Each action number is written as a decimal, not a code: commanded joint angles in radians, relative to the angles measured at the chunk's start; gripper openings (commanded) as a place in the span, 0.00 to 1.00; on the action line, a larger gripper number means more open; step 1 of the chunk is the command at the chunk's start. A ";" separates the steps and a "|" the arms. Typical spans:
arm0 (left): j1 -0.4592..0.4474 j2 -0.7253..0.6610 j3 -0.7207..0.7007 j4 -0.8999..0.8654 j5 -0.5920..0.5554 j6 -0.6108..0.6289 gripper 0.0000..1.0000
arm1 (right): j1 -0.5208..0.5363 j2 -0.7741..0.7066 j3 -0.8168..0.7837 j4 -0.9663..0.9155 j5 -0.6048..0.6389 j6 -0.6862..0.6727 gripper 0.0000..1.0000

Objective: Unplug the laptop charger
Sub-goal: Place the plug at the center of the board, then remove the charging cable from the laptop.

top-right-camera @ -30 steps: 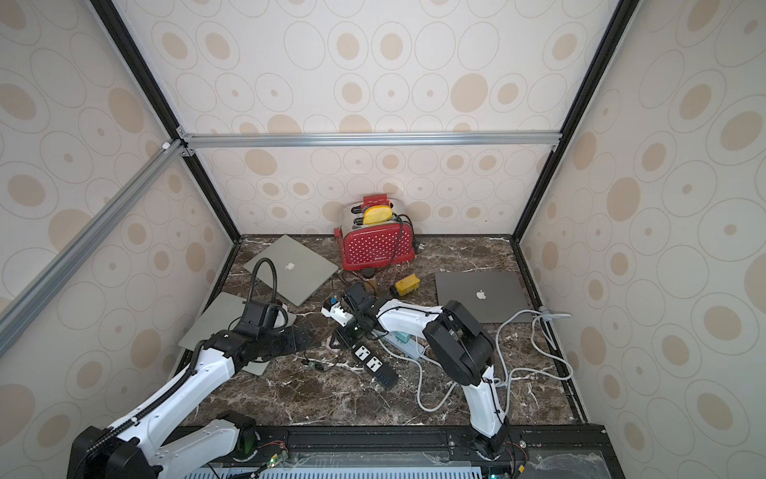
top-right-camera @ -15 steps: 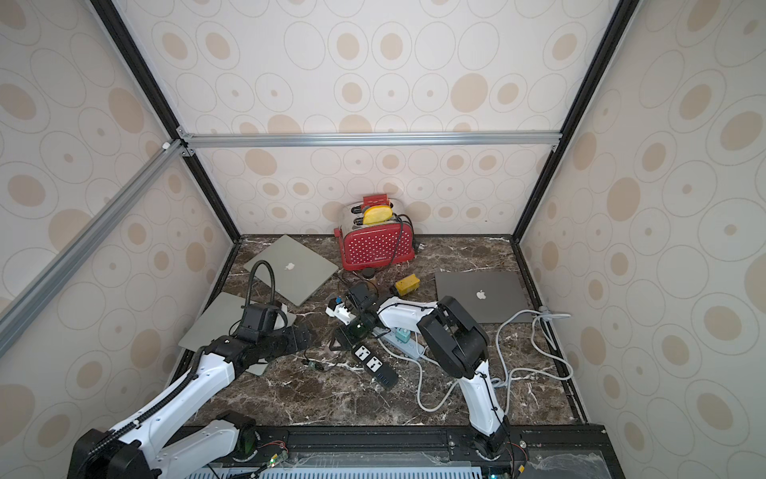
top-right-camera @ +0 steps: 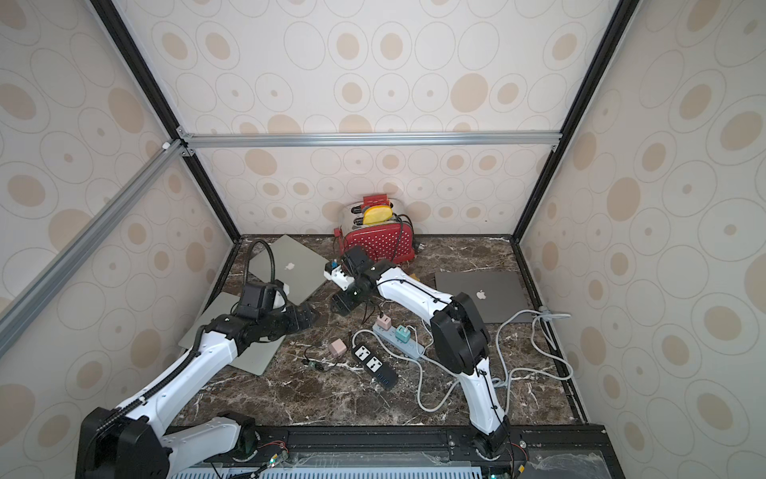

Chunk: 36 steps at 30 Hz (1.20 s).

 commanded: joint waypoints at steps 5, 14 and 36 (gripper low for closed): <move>0.051 0.233 0.255 -0.038 -0.015 0.085 0.99 | -0.057 0.349 0.511 -0.343 0.251 -0.189 0.70; 0.080 0.412 0.390 -0.058 0.009 0.136 0.99 | -0.053 0.458 0.632 -0.277 0.199 -0.207 0.66; 0.093 0.463 0.299 0.042 0.046 0.111 0.99 | -0.051 0.621 0.700 -0.054 0.132 -0.102 0.56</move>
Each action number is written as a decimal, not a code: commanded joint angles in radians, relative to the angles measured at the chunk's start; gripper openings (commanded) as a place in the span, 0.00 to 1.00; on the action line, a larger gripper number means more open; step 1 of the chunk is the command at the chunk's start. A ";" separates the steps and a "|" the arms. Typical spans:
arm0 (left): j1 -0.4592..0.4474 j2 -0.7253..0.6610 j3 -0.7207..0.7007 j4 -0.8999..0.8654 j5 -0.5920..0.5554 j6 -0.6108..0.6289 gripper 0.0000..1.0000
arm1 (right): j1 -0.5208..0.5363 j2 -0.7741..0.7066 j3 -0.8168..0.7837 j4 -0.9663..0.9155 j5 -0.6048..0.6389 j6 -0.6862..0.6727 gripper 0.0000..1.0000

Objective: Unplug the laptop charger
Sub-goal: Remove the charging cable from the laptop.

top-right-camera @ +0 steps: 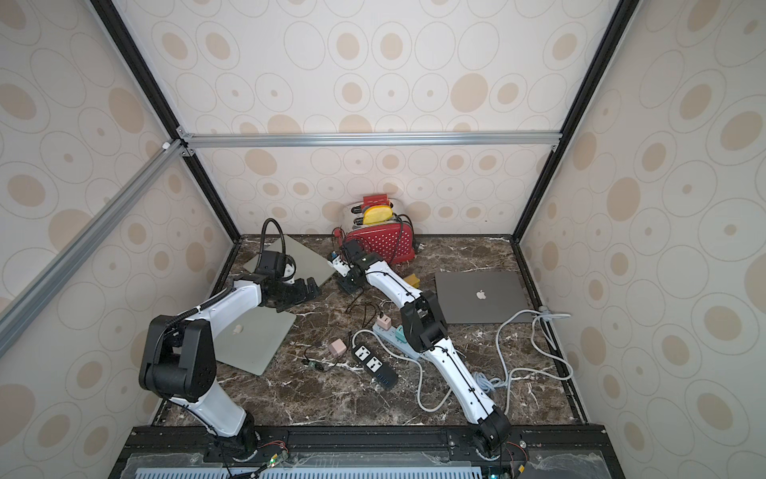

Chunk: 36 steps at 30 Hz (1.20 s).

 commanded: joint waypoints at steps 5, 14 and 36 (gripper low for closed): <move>0.014 -0.020 -0.004 0.024 0.010 -0.014 0.99 | -0.001 0.074 0.124 -0.052 0.022 0.072 0.59; 0.021 -0.055 -0.013 0.037 0.001 -0.013 0.99 | -0.005 0.095 0.114 -0.118 0.004 0.107 0.25; -0.023 0.119 0.140 -0.026 -0.065 0.049 0.97 | 0.010 -0.190 -0.289 -0.029 0.106 0.053 0.00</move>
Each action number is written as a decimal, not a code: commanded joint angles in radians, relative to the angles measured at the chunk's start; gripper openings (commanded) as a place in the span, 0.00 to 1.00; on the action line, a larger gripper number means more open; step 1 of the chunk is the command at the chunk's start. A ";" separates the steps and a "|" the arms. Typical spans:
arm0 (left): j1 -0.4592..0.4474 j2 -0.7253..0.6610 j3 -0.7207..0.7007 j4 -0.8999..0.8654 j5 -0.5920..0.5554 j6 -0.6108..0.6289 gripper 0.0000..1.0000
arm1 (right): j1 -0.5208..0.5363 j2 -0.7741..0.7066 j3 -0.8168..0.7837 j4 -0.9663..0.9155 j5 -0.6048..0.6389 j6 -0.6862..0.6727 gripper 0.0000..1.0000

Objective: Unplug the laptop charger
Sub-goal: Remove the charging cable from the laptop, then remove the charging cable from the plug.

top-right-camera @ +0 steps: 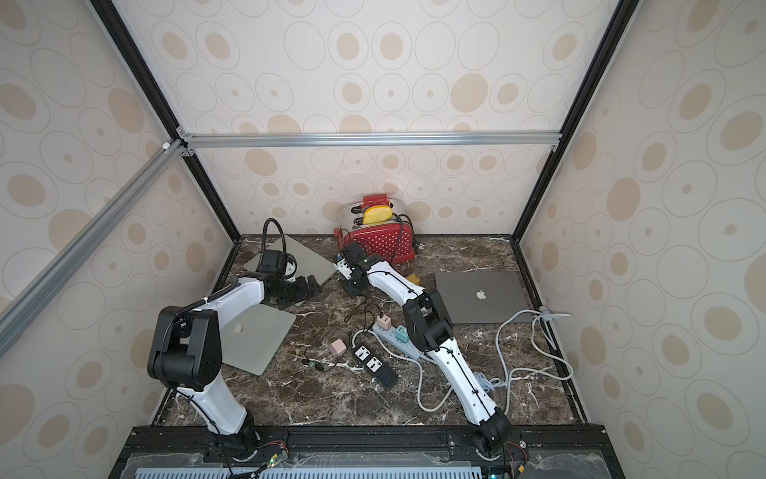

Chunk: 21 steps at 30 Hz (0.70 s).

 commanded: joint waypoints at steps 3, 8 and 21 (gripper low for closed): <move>-0.043 0.029 0.089 -0.057 -0.077 0.043 0.97 | 0.003 -0.072 -0.096 -0.021 0.020 -0.012 0.00; -0.042 -0.017 0.058 -0.075 -0.089 0.047 0.96 | 0.002 -0.079 -0.086 -0.025 -0.016 -0.005 0.12; -0.059 -0.414 -0.087 -0.176 0.034 0.141 0.96 | -0.012 -0.281 -0.131 -0.025 -0.136 -0.009 0.63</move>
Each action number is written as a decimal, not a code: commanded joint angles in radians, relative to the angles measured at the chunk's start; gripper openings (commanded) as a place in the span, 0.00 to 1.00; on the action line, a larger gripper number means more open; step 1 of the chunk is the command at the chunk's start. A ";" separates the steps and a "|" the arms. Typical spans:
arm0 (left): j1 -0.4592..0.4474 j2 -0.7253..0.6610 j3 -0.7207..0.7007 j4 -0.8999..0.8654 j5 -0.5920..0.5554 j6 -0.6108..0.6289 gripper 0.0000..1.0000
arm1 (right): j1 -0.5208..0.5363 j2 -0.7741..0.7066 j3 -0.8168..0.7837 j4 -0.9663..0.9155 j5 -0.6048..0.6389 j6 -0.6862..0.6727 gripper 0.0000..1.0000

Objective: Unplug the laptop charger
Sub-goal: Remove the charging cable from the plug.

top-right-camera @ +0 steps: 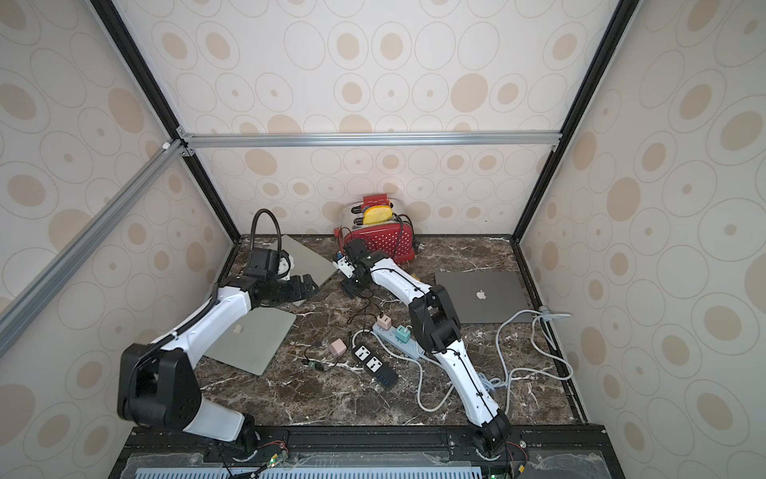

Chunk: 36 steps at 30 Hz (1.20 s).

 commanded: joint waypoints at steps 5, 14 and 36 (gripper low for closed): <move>-0.160 -0.164 -0.059 -0.074 0.034 0.027 0.94 | -0.069 -0.471 -0.482 0.198 -0.090 0.075 0.64; -0.392 0.027 0.088 -0.006 0.040 0.001 0.81 | -0.111 -0.957 -1.219 0.411 -0.018 0.019 0.59; -0.407 0.260 0.284 -0.045 0.146 0.055 0.83 | -0.103 -0.901 -1.412 0.772 -0.171 -0.049 0.58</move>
